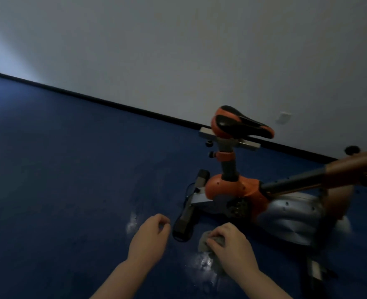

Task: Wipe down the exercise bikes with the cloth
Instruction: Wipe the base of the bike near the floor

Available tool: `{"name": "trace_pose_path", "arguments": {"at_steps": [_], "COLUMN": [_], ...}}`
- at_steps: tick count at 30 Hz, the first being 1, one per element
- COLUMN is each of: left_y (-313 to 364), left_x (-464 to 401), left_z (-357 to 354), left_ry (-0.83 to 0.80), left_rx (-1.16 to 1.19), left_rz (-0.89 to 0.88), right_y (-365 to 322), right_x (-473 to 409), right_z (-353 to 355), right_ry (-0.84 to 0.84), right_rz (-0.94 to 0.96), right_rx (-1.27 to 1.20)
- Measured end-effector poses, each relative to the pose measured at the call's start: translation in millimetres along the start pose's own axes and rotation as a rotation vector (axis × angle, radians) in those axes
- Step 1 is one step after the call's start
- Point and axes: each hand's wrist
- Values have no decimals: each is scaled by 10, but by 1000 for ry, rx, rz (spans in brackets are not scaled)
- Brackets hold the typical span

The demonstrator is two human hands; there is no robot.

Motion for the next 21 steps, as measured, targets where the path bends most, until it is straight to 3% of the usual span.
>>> {"name": "trace_pose_path", "arguments": {"at_steps": [7, 21], "left_y": [-610, -713], "left_x": [-275, -1461], "left_z": [649, 802], "left_ry": [-20, -106], "left_rx": [7, 53], "left_rz": [25, 70], "right_y": [-816, -1267], "right_x": [-121, -1347], "right_z": [-642, -876], "right_ry": [-44, -71], "right_rz": [19, 6], "right_rx": [21, 42]}}
Point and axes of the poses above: each hand's wrist, its own x-axis away from the middle knuckle, its own z-axis out of the back of the hand, y = z × x, and after that the axes turned 4 degrees about y, right-handed
